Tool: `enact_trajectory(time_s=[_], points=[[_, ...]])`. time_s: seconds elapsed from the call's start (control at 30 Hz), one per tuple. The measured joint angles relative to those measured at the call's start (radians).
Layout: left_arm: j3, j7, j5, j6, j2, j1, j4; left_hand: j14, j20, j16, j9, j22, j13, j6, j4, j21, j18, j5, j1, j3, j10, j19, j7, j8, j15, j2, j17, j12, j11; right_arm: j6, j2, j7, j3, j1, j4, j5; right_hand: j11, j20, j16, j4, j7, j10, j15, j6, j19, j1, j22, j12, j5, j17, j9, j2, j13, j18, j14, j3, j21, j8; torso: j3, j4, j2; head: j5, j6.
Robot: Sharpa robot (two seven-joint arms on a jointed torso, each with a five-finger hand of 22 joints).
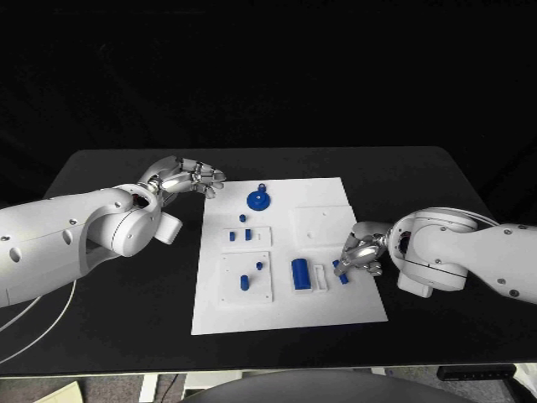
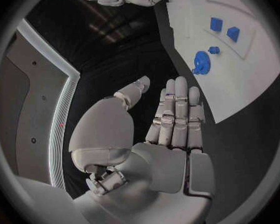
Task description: Assemble the parts on the task board
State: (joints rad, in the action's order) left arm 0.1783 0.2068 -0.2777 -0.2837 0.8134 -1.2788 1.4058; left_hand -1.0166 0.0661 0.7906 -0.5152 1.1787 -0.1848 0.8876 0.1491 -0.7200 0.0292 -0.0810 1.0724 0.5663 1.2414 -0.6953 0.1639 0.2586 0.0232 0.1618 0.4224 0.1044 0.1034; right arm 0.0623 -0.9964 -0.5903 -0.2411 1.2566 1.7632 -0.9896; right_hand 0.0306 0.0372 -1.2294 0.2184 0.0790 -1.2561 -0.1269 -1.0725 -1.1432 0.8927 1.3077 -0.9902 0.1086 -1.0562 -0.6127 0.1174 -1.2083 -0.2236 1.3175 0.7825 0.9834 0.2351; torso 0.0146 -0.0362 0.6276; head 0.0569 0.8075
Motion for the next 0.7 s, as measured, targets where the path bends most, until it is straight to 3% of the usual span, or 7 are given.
enact_trajectory(time_s=[0.7], points=[[0.000, -0.003, -0.001, 0.003, 0.002, 0.000, 0.000, 0.000, 0.000, 0.000, 0.000, 0.001, -0.001, 0.000, 0.000, 0.000, 0.000, 0.000, 0.000, 0.000, 0.000, 0.000, 0.000, 0.000, 0.000, 0.000, 0.001, 0.000, 0.000, 0.015, 0.015, 0.017, -0.004, -0.005, 0.011, 0.112, 0.000, 0.002, 0.000, -0.001, 0.000, 0.000, -0.003, 0.000, -0.005, -0.007, 0.000, 0.000, 0.000, 0.001, 0.003, 0.005, 0.000, -0.001, 0.000, 0.000, 0.000, -0.007, -0.0001, 0.0003, 0.000, -0.005, 0.000]])
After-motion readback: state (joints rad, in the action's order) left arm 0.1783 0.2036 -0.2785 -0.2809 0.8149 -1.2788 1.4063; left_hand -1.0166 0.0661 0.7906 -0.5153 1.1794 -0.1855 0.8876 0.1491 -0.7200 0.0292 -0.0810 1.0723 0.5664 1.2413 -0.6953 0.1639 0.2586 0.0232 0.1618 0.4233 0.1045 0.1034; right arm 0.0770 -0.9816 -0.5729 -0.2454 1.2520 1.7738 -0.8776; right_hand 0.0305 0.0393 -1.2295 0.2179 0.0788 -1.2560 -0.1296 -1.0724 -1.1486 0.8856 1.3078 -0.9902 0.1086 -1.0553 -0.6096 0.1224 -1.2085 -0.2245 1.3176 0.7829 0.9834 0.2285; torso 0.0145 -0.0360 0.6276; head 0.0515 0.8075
